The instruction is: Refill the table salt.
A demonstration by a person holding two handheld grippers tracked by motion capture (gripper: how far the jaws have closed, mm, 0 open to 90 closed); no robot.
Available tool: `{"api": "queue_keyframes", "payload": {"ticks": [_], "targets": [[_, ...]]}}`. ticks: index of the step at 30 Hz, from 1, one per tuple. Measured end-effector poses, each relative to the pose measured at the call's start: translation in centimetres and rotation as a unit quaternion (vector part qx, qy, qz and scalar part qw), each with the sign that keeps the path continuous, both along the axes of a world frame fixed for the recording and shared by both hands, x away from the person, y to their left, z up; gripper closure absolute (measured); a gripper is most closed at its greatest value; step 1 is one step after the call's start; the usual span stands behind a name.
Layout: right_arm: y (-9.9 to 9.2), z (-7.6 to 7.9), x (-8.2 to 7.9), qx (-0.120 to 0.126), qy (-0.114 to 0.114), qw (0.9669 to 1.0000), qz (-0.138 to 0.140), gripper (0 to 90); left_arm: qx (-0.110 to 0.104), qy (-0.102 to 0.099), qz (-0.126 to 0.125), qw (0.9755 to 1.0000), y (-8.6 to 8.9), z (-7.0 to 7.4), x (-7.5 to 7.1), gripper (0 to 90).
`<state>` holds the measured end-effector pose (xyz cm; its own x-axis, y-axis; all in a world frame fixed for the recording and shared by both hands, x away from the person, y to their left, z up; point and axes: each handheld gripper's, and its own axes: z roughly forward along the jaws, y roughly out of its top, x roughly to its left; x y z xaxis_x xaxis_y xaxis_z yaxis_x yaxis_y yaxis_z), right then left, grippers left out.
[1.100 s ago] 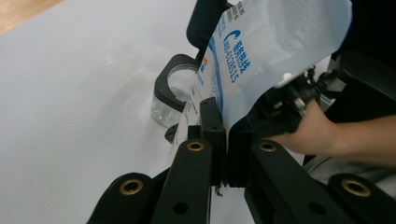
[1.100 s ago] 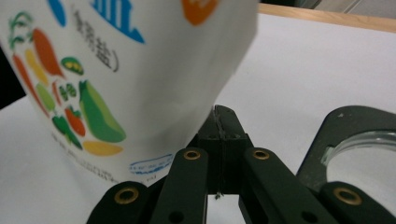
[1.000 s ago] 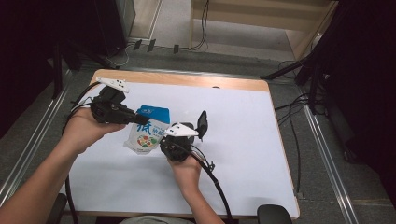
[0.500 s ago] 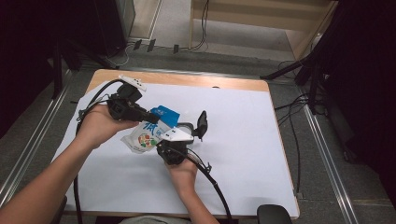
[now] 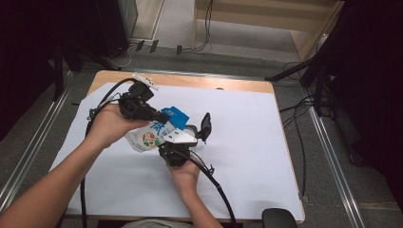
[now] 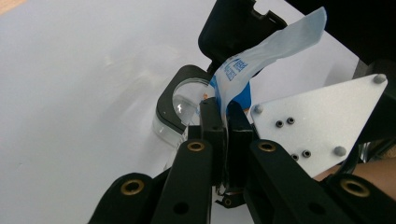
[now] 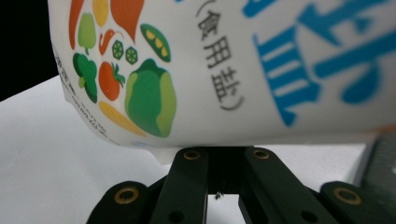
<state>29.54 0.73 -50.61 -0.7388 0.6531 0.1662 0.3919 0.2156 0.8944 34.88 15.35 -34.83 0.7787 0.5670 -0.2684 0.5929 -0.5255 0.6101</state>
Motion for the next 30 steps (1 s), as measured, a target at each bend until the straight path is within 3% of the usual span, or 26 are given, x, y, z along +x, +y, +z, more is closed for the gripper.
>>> {"api": "queue_keyframes", "payload": {"ticks": [6, 9, 16, 30], "targets": [[0.4, -0.5, 0.1, -0.003, -0.001, 1.0, -0.002, 90.0, -0.002, 0.008, -0.002, 1.0, -0.4, -0.2, 0.3, 90.0], [0.4, -0.5, 0.1, -0.011, -0.017, 0.9998, -0.001, 90.0, -0.004, 0.004, -0.004, 1.0, -0.6, 0.0, -0.1, 90.0], [0.6, -0.5, 0.2, -0.003, -0.022, 0.9998, 0.0, 90.0, -0.002, -0.001, 0.004, 1.0, -0.5, 0.1, 0.3, 90.0], [0.6, -0.4, 0.3, 0.02, 0.004, 0.9997, 0.009, 90.0, 0.005, 0.011, 0.011, 0.9999, -1.6, -0.7, 1.9, 90.0]]}}
